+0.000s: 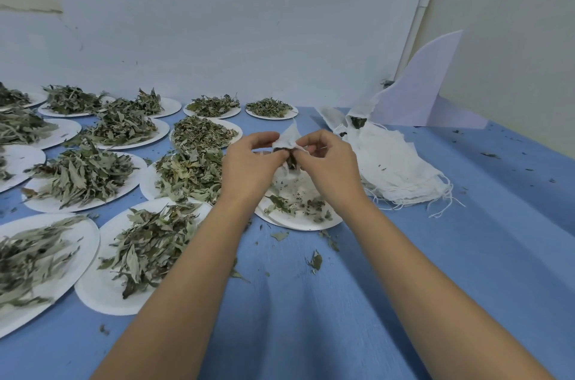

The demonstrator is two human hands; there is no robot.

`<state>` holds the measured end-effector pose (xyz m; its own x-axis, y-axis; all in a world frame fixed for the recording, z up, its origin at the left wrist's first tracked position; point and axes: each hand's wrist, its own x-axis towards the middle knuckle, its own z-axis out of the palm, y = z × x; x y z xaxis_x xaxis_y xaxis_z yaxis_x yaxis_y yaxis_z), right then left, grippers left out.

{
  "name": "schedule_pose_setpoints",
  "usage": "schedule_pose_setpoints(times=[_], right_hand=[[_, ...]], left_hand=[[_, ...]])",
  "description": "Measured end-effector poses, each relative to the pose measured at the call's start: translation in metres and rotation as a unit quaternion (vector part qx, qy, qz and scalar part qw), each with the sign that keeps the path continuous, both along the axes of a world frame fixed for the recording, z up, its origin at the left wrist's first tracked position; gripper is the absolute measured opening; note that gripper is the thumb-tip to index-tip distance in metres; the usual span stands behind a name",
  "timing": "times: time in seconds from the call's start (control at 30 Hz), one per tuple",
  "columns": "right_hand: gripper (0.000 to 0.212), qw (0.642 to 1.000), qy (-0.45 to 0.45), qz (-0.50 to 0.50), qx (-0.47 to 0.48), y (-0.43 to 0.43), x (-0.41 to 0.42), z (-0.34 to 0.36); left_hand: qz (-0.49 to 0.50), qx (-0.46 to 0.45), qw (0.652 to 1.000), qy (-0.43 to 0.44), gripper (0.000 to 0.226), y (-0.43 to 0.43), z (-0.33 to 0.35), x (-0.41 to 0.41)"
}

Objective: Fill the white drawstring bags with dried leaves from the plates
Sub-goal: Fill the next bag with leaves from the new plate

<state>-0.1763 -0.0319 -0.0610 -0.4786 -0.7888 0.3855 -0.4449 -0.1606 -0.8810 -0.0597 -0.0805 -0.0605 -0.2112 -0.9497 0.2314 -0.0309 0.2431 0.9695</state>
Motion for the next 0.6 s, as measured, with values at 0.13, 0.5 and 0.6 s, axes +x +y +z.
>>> schedule_pose_setpoints(times=[0.13, 0.5, 0.6], right_hand=[[0.02, 1.0, 0.015, 0.007, -0.001, -0.004, 0.001, -0.004], [0.056, 0.902, 0.321, 0.102, 0.27, 0.002, -0.006, 0.001], [0.063, 0.879, 0.352, 0.177, 0.269, 0.002, 0.001, -0.003]], left_hand=[[0.069, -0.068, 0.995, -0.031, 0.012, 0.003, -0.001, -0.002], [0.174, -0.047, 0.98, 0.079, 0.003, -0.006, 0.002, 0.006], [0.174, -0.025, 0.978, 0.111, 0.004, -0.006, 0.003, 0.007]])
